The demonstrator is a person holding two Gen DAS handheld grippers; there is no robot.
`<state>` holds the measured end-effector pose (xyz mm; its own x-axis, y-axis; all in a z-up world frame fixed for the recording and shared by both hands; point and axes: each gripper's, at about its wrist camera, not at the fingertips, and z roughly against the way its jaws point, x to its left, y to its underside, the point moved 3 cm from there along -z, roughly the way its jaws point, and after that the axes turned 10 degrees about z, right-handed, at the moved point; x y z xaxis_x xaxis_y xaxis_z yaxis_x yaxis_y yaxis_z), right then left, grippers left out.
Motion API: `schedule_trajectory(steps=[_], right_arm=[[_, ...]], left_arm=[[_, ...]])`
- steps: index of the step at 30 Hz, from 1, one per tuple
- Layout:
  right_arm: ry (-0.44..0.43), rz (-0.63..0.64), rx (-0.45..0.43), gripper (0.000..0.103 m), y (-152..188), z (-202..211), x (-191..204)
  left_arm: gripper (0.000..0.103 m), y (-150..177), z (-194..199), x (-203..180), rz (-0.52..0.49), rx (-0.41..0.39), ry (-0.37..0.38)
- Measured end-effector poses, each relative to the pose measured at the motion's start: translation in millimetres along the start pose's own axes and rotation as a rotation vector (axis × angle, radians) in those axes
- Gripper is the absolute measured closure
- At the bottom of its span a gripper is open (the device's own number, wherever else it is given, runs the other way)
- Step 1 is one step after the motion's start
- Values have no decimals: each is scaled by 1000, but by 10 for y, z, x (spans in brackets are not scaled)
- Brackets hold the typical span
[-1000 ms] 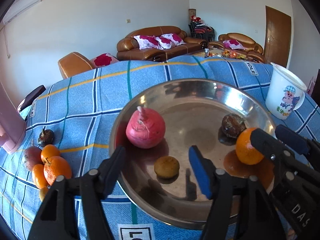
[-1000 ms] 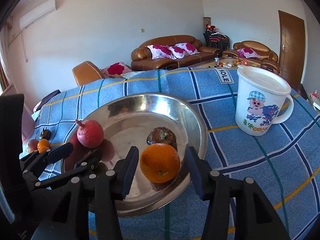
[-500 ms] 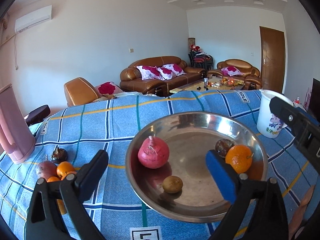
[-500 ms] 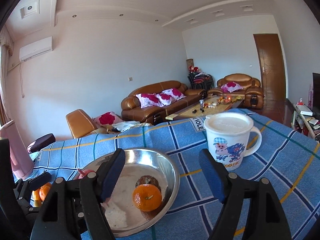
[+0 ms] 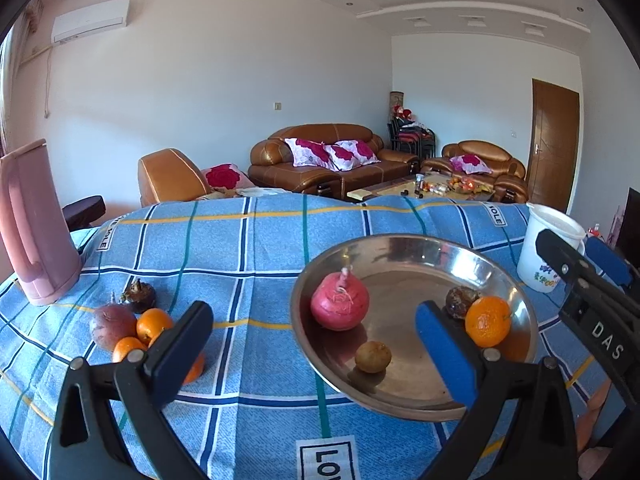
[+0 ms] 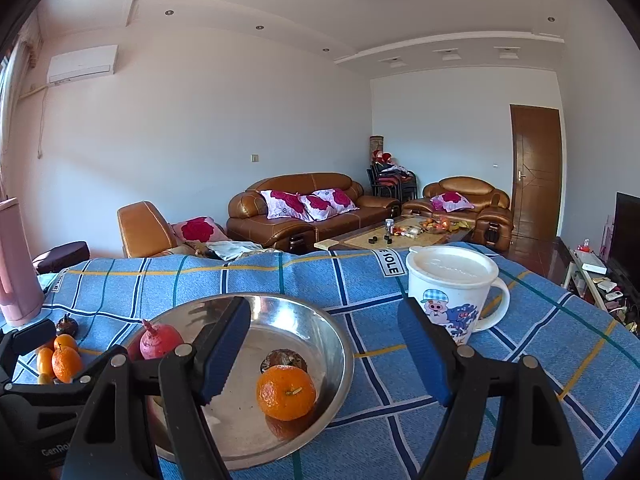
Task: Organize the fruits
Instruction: 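Lift both tools away from the steel plate, then move the right tool toward the tan round fruit while the left tool approaches the purple fruit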
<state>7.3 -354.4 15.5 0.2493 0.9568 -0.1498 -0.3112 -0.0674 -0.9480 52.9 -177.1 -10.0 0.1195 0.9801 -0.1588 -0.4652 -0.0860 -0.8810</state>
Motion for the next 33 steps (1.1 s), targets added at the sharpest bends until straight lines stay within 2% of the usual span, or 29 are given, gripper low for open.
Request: schedule_trajectory(steps=[9, 15, 33], right_arm=[[48, -12, 16, 26, 16, 80, 55], [19, -53, 23, 26, 49, 190, 150], [-95, -81, 64, 26, 40, 284, 822]], left_arm=[[0, 12, 96, 151, 4, -3, -10], [0, 11, 141, 297, 20, 0, -20], [0, -16, 254, 908, 46, 17, -72]])
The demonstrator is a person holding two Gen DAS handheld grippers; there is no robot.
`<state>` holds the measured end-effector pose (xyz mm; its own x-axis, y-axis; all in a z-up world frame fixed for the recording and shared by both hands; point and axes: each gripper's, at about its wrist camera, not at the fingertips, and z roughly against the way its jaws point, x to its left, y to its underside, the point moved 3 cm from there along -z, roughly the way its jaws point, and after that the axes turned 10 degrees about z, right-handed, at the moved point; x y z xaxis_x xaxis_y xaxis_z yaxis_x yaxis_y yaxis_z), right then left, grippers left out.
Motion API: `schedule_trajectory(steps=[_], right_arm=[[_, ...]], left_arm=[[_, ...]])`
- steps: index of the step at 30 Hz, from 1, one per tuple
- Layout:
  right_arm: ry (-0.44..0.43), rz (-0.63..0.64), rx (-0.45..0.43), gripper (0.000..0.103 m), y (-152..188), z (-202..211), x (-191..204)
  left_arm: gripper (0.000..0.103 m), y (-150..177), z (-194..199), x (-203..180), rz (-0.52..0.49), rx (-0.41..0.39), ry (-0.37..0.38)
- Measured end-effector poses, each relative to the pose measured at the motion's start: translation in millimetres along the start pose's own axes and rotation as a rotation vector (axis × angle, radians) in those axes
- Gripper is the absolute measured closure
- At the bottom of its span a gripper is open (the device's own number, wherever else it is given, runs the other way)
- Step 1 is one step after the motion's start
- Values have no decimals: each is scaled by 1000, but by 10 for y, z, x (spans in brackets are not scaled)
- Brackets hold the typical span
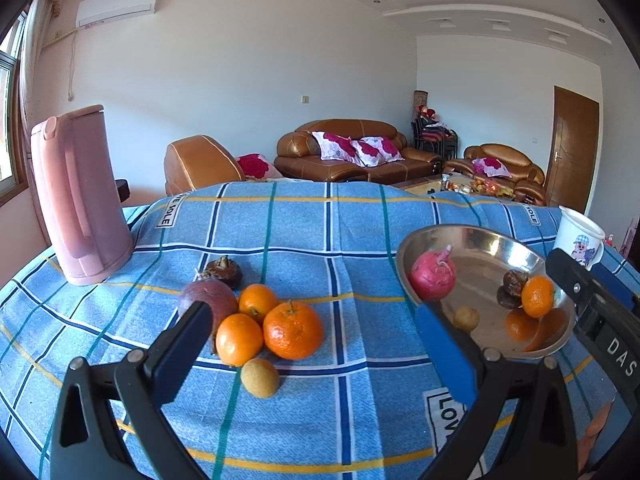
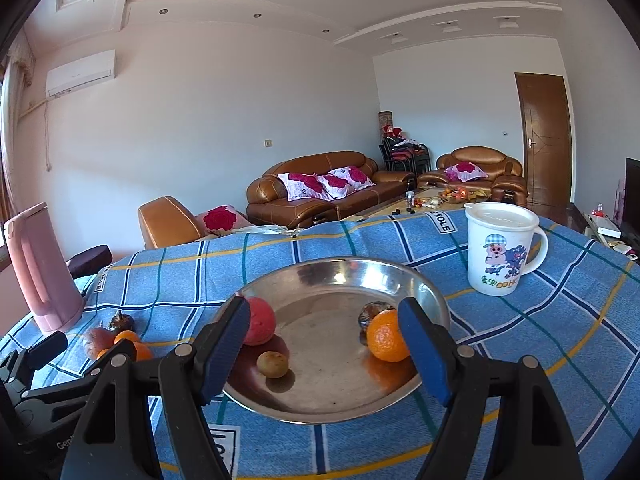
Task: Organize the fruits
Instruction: 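Move the right tool toward the tan round fruit while the left tool approaches the purple fruit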
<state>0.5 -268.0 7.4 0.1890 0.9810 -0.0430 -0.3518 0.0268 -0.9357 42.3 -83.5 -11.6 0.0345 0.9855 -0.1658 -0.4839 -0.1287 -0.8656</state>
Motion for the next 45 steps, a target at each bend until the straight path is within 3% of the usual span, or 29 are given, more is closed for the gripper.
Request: schedule_trajectory(steps=[27, 34, 38, 41, 45], right_arm=[[-180, 26, 51, 25, -27, -215, 1163], [-198, 68, 62, 26, -24, -225, 1328], [-209, 100, 129, 26, 11, -311, 1416], [-294, 121, 233, 26, 116, -407, 1555], [-376, 169, 338, 47, 255, -465, 1741]], left_arm=[[0, -194, -180, 1092, 50, 44, -120], [0, -260, -299, 1444, 33, 65, -193], [0, -290, -407, 1788, 88, 105, -256], [0, -285, -460, 1996, 131, 136, -291], [0, -257, -478, 2078, 169, 155, -268]])
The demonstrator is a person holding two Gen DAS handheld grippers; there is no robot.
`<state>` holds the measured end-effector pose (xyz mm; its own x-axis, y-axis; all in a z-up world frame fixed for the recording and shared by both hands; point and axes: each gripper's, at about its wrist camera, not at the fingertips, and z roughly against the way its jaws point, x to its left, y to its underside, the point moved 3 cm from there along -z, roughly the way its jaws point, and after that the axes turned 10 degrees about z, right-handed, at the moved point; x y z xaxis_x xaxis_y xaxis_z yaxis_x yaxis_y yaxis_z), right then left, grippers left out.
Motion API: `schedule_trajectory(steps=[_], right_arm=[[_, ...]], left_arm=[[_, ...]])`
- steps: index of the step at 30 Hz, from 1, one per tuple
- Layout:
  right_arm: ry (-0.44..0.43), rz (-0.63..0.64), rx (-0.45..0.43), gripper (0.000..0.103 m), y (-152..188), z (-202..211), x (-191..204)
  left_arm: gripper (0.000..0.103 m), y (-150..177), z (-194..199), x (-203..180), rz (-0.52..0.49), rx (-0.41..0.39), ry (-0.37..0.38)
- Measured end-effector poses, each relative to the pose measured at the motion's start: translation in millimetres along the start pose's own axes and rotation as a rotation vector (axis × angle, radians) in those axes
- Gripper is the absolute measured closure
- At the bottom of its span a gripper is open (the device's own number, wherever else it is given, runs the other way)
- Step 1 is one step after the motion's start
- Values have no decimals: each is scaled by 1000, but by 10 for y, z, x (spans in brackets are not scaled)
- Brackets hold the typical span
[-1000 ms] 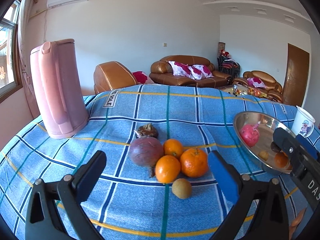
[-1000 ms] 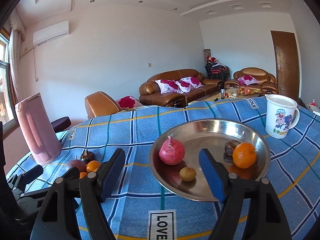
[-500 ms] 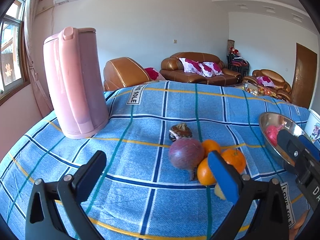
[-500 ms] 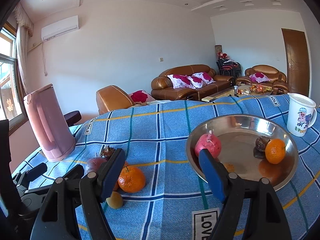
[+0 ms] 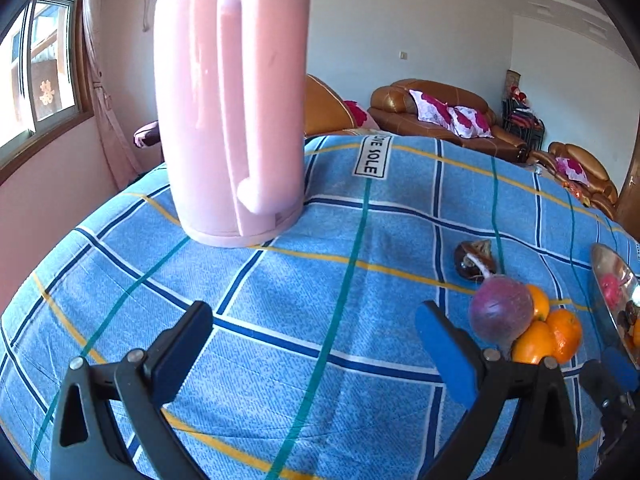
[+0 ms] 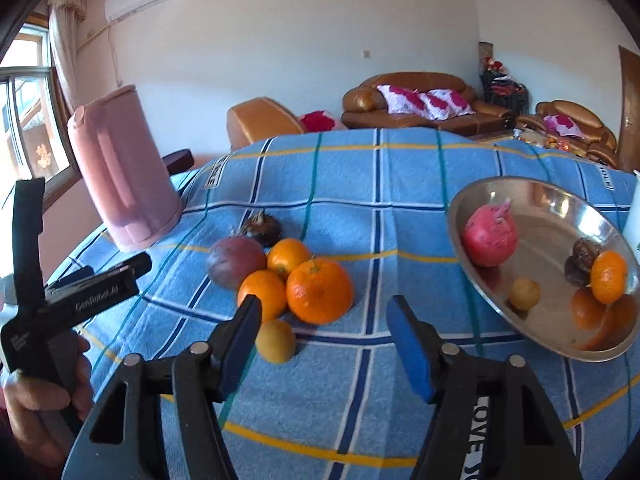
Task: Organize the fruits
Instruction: 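Move the right tool toward the tan round fruit while the left tool approaches the purple fruit, then grasp the tan round fruit with the right tool while the left tool grasps the purple fruit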
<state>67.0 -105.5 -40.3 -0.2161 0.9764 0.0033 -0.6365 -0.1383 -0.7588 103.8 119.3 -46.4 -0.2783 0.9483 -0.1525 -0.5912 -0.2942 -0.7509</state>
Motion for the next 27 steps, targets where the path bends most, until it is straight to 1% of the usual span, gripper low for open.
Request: schedule_trajectory(steps=[2, 4, 7, 9, 10, 12, 16, 18, 21, 23, 25, 27], right_arm=[[-23, 4, 57, 53, 40, -101, 59], [-59, 3, 90, 54, 62, -181, 103], [-81, 22, 130, 57, 58, -298, 184], [-82, 40, 157, 64, 53, -366, 233], [-77, 45, 152, 65, 39, -368, 246], [-76, 53, 159, 74, 34, -390, 257], [-84, 89, 157, 75, 46, -350, 266], [-94, 97, 114, 75, 45, -238, 221], [-92, 83, -4, 75, 31, -3, 96], [-50, 66, -70, 75, 6, 107, -2], [10, 53, -121, 75, -30, 188, -101], [54, 36, -153, 75, -51, 246, -190]], left_arm=[[0, 23, 18, -68, -34, -3, 15], [0, 45, 36, -152, -77, -7, 31], [0, 62, 57, -235, -117, -11, 32], [0, 58, 63, -250, -120, -7, 47], [0, 57, 65, -254, -119, -7, 56], [0, 53, 70, -264, -120, -6, 63], [0, 53, 84, -285, -117, -2, 105], [0, 52, 109, -296, -113, -7, 138], [0, 57, 161, -357, -98, -16, 206], [0, 64, 167, -455, -96, -9, 238], [0, 69, 118, -592, -102, 17, 232], [1, 66, 40, -740, -112, 45, 222]])
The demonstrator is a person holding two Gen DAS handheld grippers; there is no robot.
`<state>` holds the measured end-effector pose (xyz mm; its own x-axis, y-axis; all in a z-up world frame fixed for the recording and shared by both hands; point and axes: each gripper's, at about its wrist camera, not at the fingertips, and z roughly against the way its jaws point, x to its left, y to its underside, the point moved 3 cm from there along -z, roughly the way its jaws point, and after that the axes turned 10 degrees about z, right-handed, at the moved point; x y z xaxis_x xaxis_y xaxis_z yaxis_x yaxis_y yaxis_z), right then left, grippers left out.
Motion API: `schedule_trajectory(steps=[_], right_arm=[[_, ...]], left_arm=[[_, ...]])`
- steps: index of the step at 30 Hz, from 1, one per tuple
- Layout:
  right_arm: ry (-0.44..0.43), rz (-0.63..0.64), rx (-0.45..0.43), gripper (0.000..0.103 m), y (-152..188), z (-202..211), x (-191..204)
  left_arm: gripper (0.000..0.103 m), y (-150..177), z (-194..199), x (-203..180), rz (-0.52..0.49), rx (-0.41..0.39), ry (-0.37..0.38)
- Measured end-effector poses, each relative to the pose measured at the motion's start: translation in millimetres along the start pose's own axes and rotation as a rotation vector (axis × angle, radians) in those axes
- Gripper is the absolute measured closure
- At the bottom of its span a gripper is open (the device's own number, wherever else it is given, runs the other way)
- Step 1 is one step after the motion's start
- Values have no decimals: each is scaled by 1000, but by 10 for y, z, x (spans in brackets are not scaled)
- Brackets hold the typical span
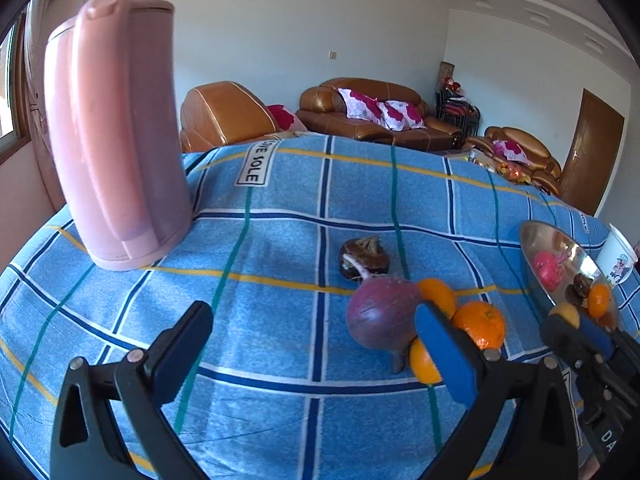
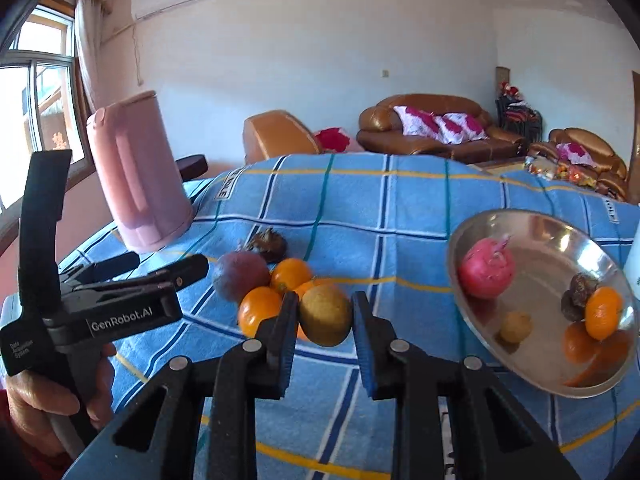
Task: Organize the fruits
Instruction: 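Grasp the tan round fruit with the right tool while the left tool grasps the purple fruit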
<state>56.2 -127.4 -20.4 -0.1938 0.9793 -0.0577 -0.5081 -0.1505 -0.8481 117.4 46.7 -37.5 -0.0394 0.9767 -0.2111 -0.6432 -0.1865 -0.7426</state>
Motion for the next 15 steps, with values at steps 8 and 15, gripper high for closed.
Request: schedule_trajectory(steps=[8, 15], right_arm=[[12, -44, -2, 75, -13, -12, -164], [-16, -85, 15, 75, -11, -70, -217]], left_arm=[[14, -32, -447, -252, 104, 113, -59], [17, 19, -452, -224, 125, 115, -20]])
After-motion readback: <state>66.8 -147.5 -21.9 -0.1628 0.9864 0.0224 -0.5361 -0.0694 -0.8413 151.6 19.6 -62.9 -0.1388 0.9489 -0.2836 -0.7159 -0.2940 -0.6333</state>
